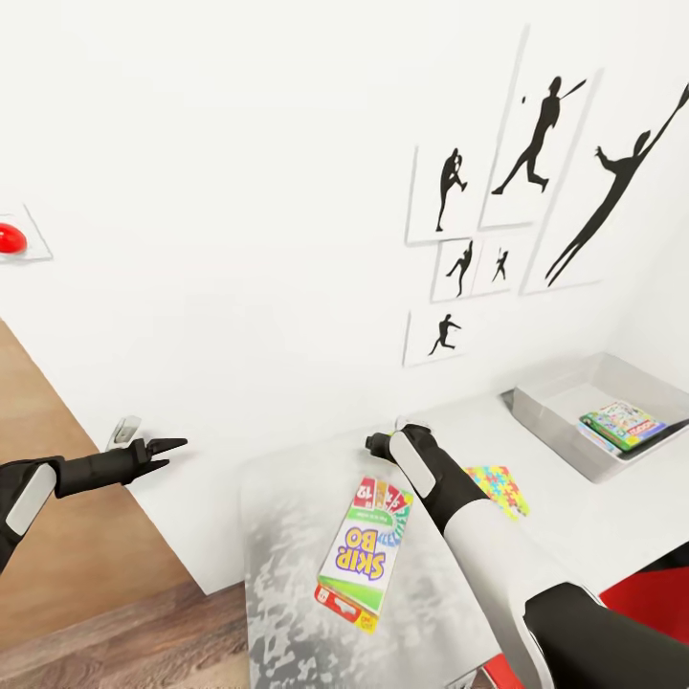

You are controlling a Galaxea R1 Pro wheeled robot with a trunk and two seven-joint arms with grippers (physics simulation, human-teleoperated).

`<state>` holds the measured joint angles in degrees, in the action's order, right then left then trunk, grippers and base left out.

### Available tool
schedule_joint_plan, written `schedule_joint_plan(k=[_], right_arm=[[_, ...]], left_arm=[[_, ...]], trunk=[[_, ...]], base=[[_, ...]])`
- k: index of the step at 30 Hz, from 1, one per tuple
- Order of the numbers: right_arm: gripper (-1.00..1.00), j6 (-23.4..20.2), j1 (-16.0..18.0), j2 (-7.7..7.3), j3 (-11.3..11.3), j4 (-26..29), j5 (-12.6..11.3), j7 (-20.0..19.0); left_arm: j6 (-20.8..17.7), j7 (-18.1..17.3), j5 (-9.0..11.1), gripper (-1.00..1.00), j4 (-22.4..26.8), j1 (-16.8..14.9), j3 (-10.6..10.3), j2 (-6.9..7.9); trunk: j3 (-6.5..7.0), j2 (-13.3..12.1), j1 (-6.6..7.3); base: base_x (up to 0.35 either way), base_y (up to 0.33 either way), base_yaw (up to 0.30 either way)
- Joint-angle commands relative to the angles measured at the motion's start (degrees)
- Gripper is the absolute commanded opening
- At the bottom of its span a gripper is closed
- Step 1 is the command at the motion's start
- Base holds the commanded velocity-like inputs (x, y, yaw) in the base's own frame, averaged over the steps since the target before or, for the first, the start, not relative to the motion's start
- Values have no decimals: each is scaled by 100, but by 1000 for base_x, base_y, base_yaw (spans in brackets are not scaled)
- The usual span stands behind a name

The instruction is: Put all the toys in the child's room - the three board games (two on the bed and one on the table), the two jigsaw puzzles on the table, and the tennis ball on the table - inside the toy box on the table in the child's room.

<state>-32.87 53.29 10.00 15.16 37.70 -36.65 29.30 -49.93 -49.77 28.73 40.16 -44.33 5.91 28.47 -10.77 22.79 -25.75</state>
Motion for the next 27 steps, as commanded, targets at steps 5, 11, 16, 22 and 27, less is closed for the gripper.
schedule_joint_plan(k=[5,11,16,22,27], right_arm=[[100,-9,6,0,14,8,-41,48],[100,-9,6,0,8,9,-44,32],[100,-9,6,0,1,9,-50,19],[100,-4,6,0,4,9,-53,14],[100,-1,6,0,6,9,-57,14]], left_arm=[[-26,-14,1,100,0,-5,6,-24],[-26,-15,1,100,0,-5,6,-53],[-26,-13,1,100,0,-5,6,-65],[-26,-14,1,100,0,-5,1,-69],[-26,-15,1,100,0,-5,-2,-69]], trunk=[[-60,13,-3],[-116,13,-3],[-163,13,-3],[-220,13,-3],[-267,13,-3]], base=[[0,0,0],[0,0,0],[0,0,0],[0,0,0],[0,0,0]])
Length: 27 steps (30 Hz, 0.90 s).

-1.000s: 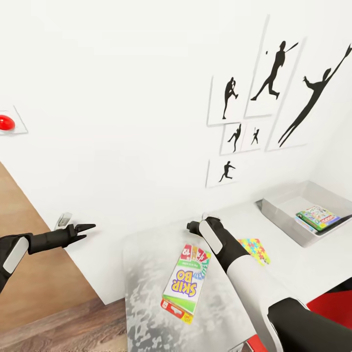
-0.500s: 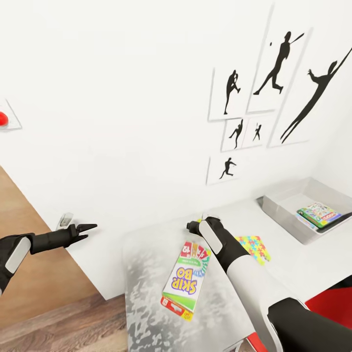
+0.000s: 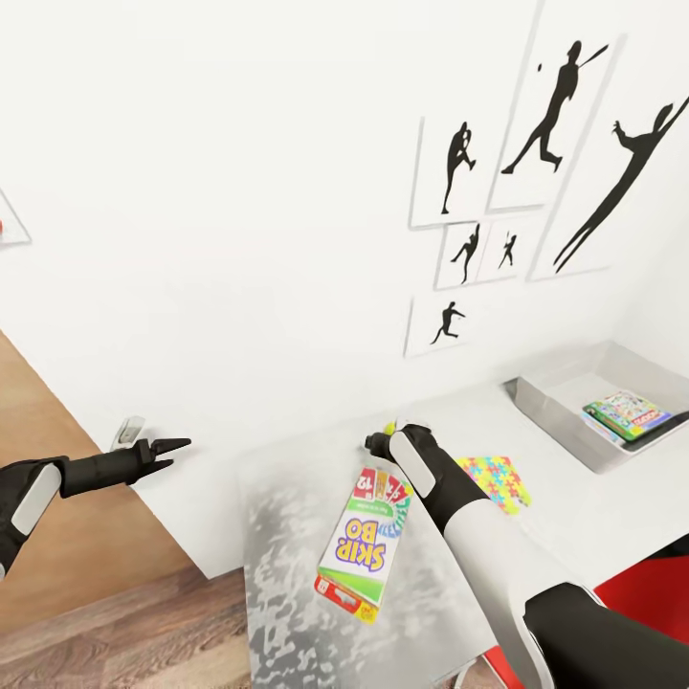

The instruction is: Put all the toys in the child's room - the three board games (two on the bed and one on the table), the two jigsaw puzzles on the table, and the tennis ball on the table - inside the toy box on the table in the child's room.

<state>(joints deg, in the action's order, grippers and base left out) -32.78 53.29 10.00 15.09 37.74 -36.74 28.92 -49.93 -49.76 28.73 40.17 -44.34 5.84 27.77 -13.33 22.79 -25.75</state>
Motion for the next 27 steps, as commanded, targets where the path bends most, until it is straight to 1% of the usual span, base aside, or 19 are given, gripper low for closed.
schedule_joint_plan(k=[1,27], right_arm=[[100,-9,6,0,14,6,-49,52],[100,5,6,0,18,6,-67,48]], left_arm=[[-26,-16,1,100,0,-5,6,1],[-26,-17,1,100,0,-5,-3,0]], trunk=[[-21,12,-3],[-267,12,-3]], base=[[0,0,0],[0,0,0]])
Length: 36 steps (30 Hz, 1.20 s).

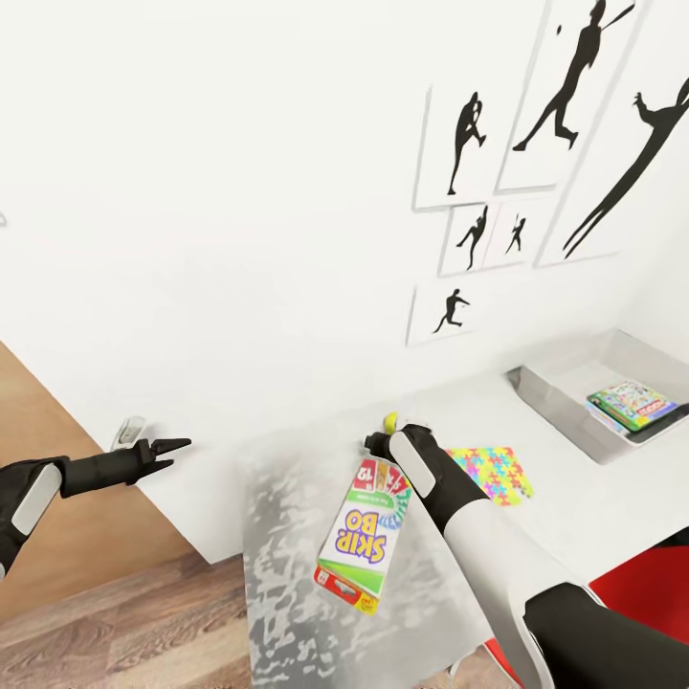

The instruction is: Put all the toys in the child's room - the three board games (two on the bed and one on the table), the two jigsaw puzzles on the table, and the tennis ball on the table - inside the toy box on the table in the child's room.

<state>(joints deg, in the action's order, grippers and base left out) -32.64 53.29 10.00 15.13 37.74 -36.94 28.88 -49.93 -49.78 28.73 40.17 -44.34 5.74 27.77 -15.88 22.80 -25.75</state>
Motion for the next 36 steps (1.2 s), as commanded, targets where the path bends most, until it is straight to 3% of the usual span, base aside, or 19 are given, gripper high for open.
schedule_joint_plan(k=[1,18,36], right_arm=[[100,-9,6,0,14,6,-48,51],[100,-8,6,0,16,6,-74,-87],[100,-7,6,0,8,6,-76,-154]], left_arm=[[-26,-15,1,100,0,-5,6,1],[-26,-19,1,100,0,-5,14,1],[-28,-23,1,100,0,-5,15,1]], trunk=[[-21,12,-3],[-175,12,-3],[-195,12,-3]], base=[[0,0,0],[0,0,0],[0,0,0]])
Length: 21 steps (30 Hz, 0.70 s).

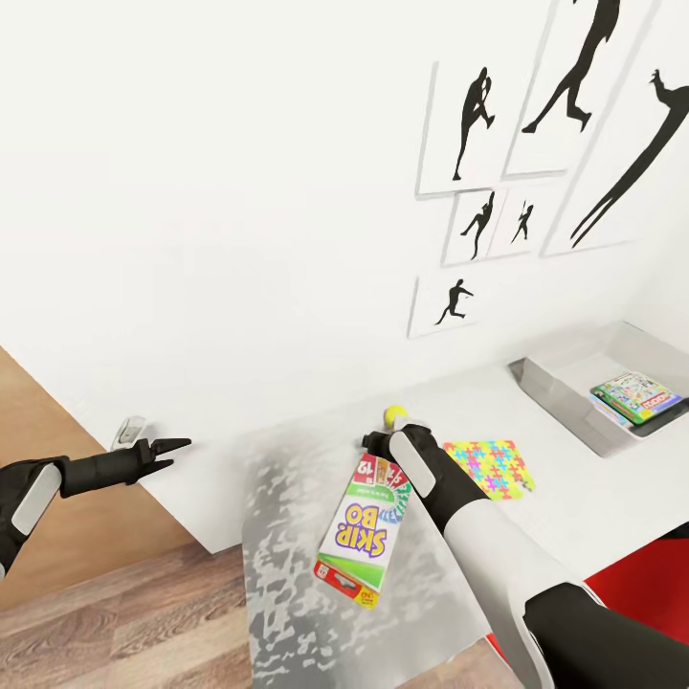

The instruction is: Put all the toys in the child's room - the three board games (two on the bed and one on the table), the two jigsaw puzzles on the table, and the tennis ball on the table - inside the toy box on the table in the child's room.

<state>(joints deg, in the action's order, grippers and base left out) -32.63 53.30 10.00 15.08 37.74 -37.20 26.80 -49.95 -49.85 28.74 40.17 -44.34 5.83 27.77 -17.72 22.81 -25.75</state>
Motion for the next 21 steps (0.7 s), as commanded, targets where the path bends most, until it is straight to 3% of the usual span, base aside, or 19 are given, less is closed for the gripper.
schedule_joint_plan(k=[1,21], right_arm=[[100,-14,5,0,11,4,-50,54],[100,-16,5,0,-5,-4,-59,54]], left_arm=[[-25,-16,0,100,0,-4,6,1],[-24,-16,0,100,0,-4,6,1]], trunk=[[-11,11,-3],[-84,11,-3]], base=[[0,0,0],[0,0,0]])
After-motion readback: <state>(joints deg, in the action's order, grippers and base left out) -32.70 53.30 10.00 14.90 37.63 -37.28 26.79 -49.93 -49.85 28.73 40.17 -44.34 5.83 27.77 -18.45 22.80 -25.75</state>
